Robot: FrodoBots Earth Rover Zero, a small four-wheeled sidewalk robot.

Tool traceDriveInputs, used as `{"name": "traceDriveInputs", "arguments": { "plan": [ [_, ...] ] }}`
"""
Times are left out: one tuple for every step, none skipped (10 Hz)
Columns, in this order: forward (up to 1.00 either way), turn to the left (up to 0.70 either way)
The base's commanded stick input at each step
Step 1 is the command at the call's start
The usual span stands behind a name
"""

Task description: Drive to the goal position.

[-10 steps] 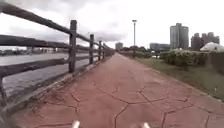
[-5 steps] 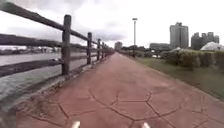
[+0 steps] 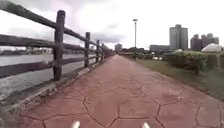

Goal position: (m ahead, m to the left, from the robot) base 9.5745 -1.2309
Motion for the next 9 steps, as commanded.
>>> {"name": "traceDriveInputs", "arguments": {
  "plan": [
    [0.7, 0.0],
    [0.7, 0.0],
    [0.7, 0.0],
    [0.7, 0.0],
    [0.7, 0.0],
    [0.7, 0.0],
    [0.7, 0.0],
    [0.7, 0.0],
    [0.7, 0.0]
  ]
}}
